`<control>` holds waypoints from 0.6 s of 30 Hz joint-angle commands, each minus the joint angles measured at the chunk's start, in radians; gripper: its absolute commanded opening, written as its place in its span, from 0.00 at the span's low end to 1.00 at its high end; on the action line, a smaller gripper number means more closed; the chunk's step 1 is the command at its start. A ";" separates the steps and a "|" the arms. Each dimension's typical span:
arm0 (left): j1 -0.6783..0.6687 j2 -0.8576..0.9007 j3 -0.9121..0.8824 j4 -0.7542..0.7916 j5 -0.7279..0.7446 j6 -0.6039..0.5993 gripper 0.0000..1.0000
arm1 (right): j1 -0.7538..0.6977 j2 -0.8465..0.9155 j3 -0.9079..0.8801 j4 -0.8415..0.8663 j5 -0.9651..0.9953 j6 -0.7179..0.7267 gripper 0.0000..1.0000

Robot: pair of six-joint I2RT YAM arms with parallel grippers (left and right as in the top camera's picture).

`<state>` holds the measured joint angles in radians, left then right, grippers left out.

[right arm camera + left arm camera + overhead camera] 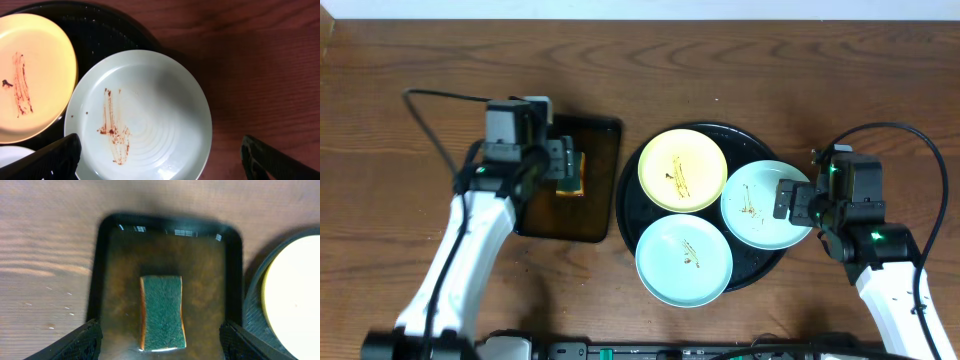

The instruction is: Clean dirty plates on tray and stack at the side

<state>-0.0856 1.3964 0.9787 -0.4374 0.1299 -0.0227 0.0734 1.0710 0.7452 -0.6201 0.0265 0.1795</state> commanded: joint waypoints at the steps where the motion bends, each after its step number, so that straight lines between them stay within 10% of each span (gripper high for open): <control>1: -0.025 0.103 0.018 -0.001 -0.015 0.028 0.75 | 0.011 -0.006 0.024 0.001 0.003 0.006 0.99; 18: -0.039 0.360 0.018 0.035 -0.003 0.025 0.63 | 0.011 -0.006 0.024 0.002 0.003 0.006 0.99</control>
<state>-0.1219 1.7489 0.9787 -0.4084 0.1280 -0.0025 0.0734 1.0710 0.7452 -0.6197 0.0261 0.1795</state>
